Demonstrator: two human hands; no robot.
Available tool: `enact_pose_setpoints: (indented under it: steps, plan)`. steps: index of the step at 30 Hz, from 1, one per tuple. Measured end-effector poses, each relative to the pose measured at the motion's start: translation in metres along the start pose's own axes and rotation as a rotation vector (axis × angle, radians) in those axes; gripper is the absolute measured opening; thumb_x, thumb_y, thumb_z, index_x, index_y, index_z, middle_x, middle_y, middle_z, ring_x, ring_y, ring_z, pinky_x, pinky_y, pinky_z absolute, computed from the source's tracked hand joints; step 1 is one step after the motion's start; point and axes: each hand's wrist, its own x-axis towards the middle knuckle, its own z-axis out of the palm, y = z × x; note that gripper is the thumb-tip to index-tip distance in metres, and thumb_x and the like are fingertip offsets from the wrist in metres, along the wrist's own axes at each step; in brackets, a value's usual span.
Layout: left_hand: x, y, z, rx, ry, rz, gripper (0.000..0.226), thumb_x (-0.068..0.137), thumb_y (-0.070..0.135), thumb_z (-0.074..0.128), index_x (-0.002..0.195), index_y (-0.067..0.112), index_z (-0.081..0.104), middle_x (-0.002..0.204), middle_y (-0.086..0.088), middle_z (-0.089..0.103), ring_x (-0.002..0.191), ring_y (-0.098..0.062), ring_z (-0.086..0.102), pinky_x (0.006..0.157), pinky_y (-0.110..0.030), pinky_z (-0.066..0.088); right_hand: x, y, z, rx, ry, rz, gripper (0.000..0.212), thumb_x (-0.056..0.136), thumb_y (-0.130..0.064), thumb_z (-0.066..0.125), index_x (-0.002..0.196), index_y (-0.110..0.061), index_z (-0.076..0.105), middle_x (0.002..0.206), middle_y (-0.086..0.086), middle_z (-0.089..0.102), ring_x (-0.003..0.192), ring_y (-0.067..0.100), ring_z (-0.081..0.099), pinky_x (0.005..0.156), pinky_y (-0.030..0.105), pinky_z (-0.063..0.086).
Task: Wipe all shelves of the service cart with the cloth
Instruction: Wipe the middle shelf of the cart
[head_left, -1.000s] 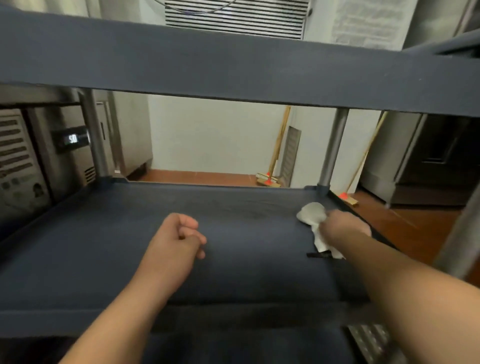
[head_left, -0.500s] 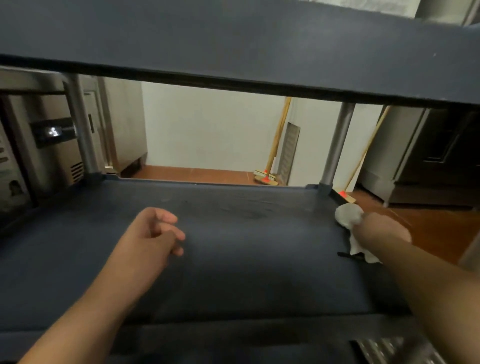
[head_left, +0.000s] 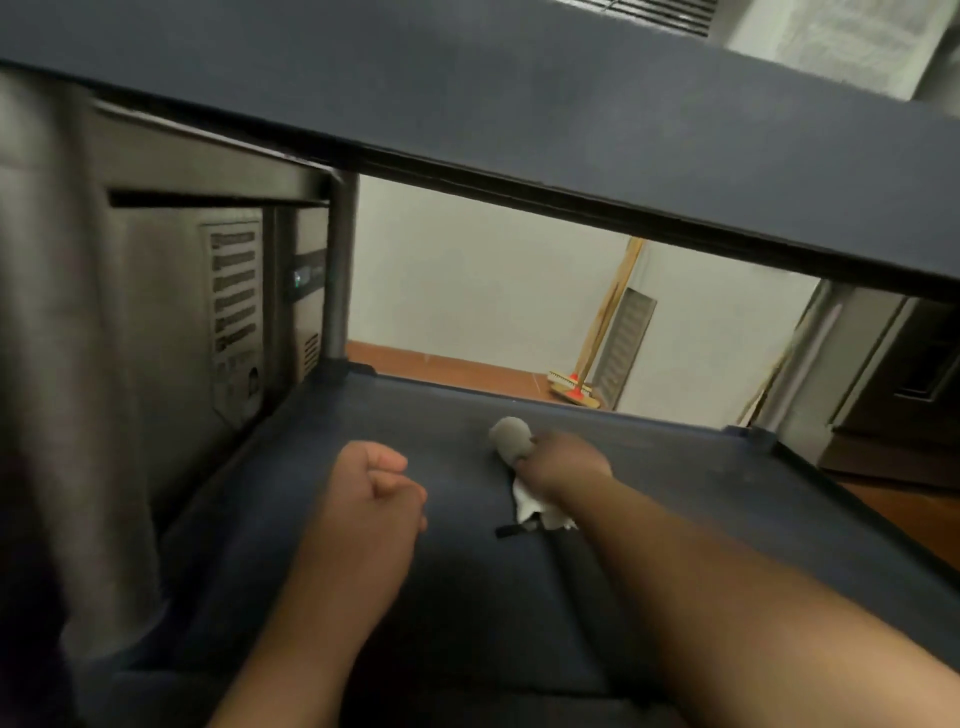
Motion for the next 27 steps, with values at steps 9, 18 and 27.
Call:
enact_pose_setpoints:
  steps: [9, 18, 27]
  plan:
    - [0.012, -0.014, -0.055, 0.011, 0.08, -0.015, 0.017, 0.085, 0.015, 0.054, 0.089, 0.032, 0.052, 0.079, -0.003, 0.067, 0.074, -0.02, 0.066, 0.063, -0.034, 0.048, -0.024, -0.185, 0.035, 0.016, -0.048, -0.455, 0.045, 0.098, -0.045, 0.044, 0.126, -0.015, 0.062, 0.117, 0.01, 0.067, 0.107, 0.031, 0.063, 0.088, 0.041, 0.05]
    - [0.009, -0.013, -0.051, 0.012, 0.099, 0.005, 0.019, 0.084, 0.006, 0.053, 0.091, 0.024, 0.053, 0.08, -0.004, 0.067, 0.071, -0.019, 0.065, 0.065, -0.034, 0.046, -0.004, -0.159, 0.037, -0.013, 0.022, -0.406, 0.036, 0.1, -0.033, 0.047, 0.131, -0.022, 0.06, 0.124, 0.006, 0.065, 0.114, 0.029, 0.061, 0.088, 0.039, 0.048]
    - [0.004, -0.013, 0.027, 0.141, 0.097, 0.048, 0.017, 0.086, 0.01, 0.055, 0.091, 0.025, 0.052, 0.07, -0.005, 0.069, 0.069, -0.026, 0.062, 0.059, -0.034, 0.046, 0.033, 0.039, 0.002, -0.027, 0.089, -0.127, 0.029, 0.095, -0.035, 0.048, 0.114, -0.025, 0.068, 0.11, 0.003, 0.07, 0.102, 0.027, 0.066, 0.075, 0.036, 0.048]
